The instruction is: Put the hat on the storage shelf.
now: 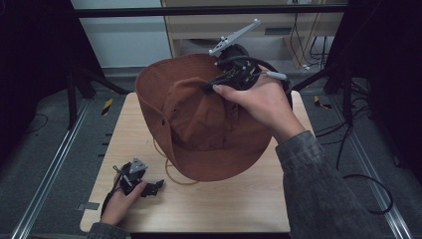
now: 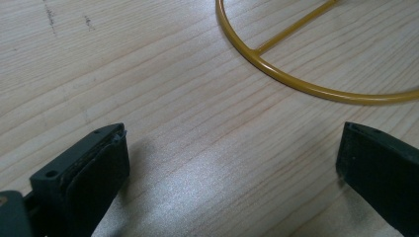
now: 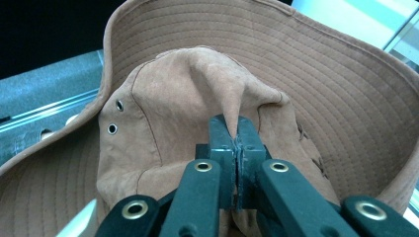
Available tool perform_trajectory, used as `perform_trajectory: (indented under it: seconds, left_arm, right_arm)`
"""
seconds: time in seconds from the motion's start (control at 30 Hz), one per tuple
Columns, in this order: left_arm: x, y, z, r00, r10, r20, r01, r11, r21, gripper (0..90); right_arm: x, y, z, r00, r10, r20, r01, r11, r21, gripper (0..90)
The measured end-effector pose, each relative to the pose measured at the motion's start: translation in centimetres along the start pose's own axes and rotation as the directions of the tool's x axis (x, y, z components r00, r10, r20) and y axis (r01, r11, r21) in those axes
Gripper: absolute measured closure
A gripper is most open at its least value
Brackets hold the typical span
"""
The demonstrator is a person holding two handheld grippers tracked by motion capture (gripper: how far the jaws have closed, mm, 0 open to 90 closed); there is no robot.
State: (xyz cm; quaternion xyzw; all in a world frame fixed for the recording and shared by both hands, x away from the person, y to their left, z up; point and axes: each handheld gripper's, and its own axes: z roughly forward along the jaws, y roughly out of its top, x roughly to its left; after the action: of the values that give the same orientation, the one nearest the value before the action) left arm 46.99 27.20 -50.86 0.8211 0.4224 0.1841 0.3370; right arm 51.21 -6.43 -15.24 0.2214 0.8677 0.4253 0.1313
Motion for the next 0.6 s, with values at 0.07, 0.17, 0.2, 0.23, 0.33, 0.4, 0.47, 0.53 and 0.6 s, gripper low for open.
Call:
perform_trajectory:
  seconds: [0.07, 0.17, 0.2, 0.23, 0.33, 0.4, 0.47, 0.53, 0.6]
  left_arm:
    - [0.0, 0.0, 0.0, 1.0, 0.0, 0.0, 0.0, 1.0, 0.0, 0.0]
    - [0.0, 0.0, 0.0, 1.0, 0.0, -0.001, 0.0, 1.0, 0.0, 0.0]
    - [0.0, 0.0, 0.0, 1.0, 0.0, -0.001, 0.0, 1.0, 0.0, 0.0]
    - [0.0, 0.0, 0.0, 1.0, 0.0, 0.001, 0.0, 1.0, 0.0, 0.0]
    - [0.0, 0.0, 0.0, 1.0, 0.0, 0.001, 0.0, 1.0, 0.0, 0.0]
    - [0.0, 0.0, 0.0, 1.0, 0.0, 0.001, 0.0, 1.0, 0.0, 0.0]
    - [0.0, 0.0, 0.0, 1.0, 0.001, 0.0, -0.001, 1.0, 0.001, 0.0]
    - [0.0, 0.0, 0.0, 1.0, 0.0, 0.0, 0.0, 1.0, 0.001, 0.0]
    - [0.0, 0.0, 0.0, 1.0, 0.0, 0.0, 0.0, 1.0, 0.001, 0.0]
  right_arm:
    - [0.0, 0.1, 0.2, 1.0, -0.001, -0.003, 0.001, 1.0, -0.003, 88.8]
    - [0.2, 0.4, 1.3, 0.9999, -0.004, -0.012, 0.004, 1.0, -0.007, 88.8]
    - [0.2, 0.4, 1.3, 0.9999, -0.004, -0.012, 0.004, 1.0, -0.007, 88.8]
    - [0.2, 0.4, 1.5, 0.9999, -0.005, -0.015, 0.005, 1.0, -0.01, 88.9]
    - [0.4, 0.6, 2.2, 0.9998, -0.001, -0.021, 0.001, 1.0, -0.019, 88.9]
    - [0.5, 0.7, 2.7, 0.9997, -0.001, -0.025, 0.0, 1.0, -0.024, 88.9]
    - [0.6, 0.9, 3.2, 0.9996, 0.001, -0.028, -0.001, 1.0, -0.026, 88.9]
    - [0.7, 0.9, 3.5, 0.9995, 0.001, -0.03, -0.002, 1.0, -0.03, 88.8]
    - [0.7, 1.0, 3.6, 0.9995, 0.001, -0.031, -0.001, 1.0, -0.029, 88.8]
